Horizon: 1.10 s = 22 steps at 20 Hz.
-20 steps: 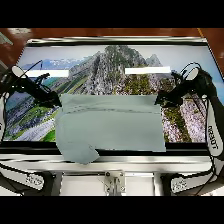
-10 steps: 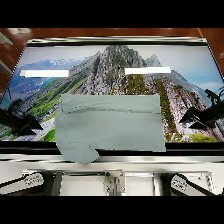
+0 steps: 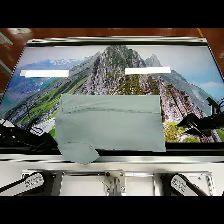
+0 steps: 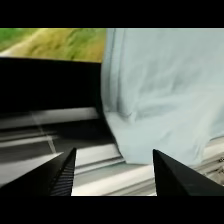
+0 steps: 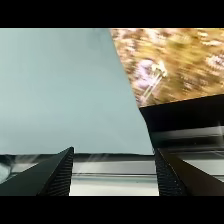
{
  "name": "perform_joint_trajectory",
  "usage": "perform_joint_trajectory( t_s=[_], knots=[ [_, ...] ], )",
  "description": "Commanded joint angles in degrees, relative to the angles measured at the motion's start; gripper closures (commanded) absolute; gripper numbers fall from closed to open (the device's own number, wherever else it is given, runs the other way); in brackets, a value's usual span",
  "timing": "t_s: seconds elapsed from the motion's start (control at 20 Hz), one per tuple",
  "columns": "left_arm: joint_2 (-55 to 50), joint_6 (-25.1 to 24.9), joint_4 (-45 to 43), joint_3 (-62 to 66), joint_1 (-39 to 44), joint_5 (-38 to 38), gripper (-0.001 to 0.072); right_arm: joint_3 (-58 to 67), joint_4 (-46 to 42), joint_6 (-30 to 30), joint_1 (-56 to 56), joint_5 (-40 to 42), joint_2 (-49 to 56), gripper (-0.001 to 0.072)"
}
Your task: Fold the shirts.
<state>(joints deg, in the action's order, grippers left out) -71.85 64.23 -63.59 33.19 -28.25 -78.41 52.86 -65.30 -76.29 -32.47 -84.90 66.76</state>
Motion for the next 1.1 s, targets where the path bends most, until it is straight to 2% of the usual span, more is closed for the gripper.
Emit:
perform_joint_trajectory(
  t_s=[0.0,0.2,0.35,0.4,0.45,0.5,0.55,0.6,0.75,1.05],
  knots=[
    [0.11,-0.55,1.9,-2.86,4.15,5.18,0.0132,-0.44,0.5,-0.2,-0.15,2.4,-0.26,0.0093],
    [-1.4,-0.52,7.06,-3.52,7.56,6.16,0.0146,-0.44,0.28,-0.61,-0.15,3.52,-0.26,0.0093],
    [-2.58,-0.57,10.49,-3.91,9.81,6.21,0.0245,-0.44,0.28,-0.61,-0.15,3.93,-0.26,0.0092],
    [-2.64,-0.59,11.19,-3.91,10.58,6.1,0.0315,-0.46,-0.17,-0.63,-0.15,3.98,-0.26,0.0092],
    [-2.64,-0.81,11.85,-3.89,11.19,5.7,0.0495,-0.61,-2.23,-1.29,-0.15,3.74,-0.26,0.0092],
    [-2.64,-1.22,12.59,-3.89,11.52,4.9,0.062,-1.07,-5.57,-2.75,-0.15,3.39,-0.26,0.0092],
    [-2.64,-2.78,13.9,-3.89,11.45,3.5,0.0668,-2.25,-8.57,-4.15,-0.17,2.43,-0.26,0.0092],
    [-2.6,-3.85,14.82,-3.87,11.45,2.23,0.0667,-4.07,-9.05,-3.76,-0.17,1.05,-0.26,0.0092],
    [-2.25,-4.59,15.02,-3.85,11.43,1.64,0.0668,-13.09,-2.03,1.51,-0.15,-0.17,-0.26,0.0091],
    [-2.21,-4.57,15.02,-3.85,11.43,-0.11,0.0668,-23.71,1.01,1.05,-0.15,13.27,-0.26,0.0092]
  ],
)
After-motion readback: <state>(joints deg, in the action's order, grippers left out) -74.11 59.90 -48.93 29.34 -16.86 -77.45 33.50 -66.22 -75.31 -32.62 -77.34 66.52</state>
